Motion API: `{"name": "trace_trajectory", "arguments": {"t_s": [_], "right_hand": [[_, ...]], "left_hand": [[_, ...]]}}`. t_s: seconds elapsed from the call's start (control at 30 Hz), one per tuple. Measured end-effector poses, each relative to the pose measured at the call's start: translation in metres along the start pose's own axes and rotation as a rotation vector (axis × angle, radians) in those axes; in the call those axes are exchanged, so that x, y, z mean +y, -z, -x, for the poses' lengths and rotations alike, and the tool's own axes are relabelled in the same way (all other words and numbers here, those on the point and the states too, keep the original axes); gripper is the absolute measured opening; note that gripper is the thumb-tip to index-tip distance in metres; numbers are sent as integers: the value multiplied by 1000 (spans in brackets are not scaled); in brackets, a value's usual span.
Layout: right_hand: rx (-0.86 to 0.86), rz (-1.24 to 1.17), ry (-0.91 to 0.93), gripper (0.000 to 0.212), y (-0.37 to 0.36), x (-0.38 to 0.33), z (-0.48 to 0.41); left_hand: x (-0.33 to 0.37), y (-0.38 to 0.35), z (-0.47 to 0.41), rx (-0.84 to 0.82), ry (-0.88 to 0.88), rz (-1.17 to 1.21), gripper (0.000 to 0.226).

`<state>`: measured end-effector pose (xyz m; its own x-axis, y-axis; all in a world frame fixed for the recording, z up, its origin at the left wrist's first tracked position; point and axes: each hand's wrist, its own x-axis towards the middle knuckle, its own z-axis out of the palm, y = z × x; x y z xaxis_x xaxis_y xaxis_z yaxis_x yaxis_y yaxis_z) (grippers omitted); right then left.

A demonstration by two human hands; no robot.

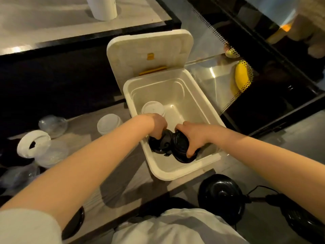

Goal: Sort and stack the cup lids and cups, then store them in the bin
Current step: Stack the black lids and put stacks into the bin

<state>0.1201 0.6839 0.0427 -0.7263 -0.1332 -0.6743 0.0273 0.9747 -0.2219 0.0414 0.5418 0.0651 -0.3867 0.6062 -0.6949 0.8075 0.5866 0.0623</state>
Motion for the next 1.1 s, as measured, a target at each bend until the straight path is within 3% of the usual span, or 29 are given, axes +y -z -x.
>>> {"name": "trace_trajectory", "arguments": {"t_s": [0.23, 0.4, 0.63, 0.87, 0.97, 1.1], "right_hand": [[-172, 73, -58, 98, -16, 4, -20], [-192, 242, -39, 110, -22, 6, -28], [-191, 103, -93, 65, -20, 4, -28], [-170, 85, -96, 61, -12, 4, -28], [-109, 26, -81, 64, -4, 5, -21], [71, -114, -38, 73, 12, 1, -2]], "left_hand": [[1, -18, -31, -181, -96, -138, 37], [-3, -27, -43, -158, -89, -156, 38], [-5, -28, -42, -127, -80, -170, 39], [-1, -23, -34, -140, -54, -151, 36], [1, -10, -22, -33, -16, -79, 34], [-5, 5, 1, 287, 59, -65, 44]]}}
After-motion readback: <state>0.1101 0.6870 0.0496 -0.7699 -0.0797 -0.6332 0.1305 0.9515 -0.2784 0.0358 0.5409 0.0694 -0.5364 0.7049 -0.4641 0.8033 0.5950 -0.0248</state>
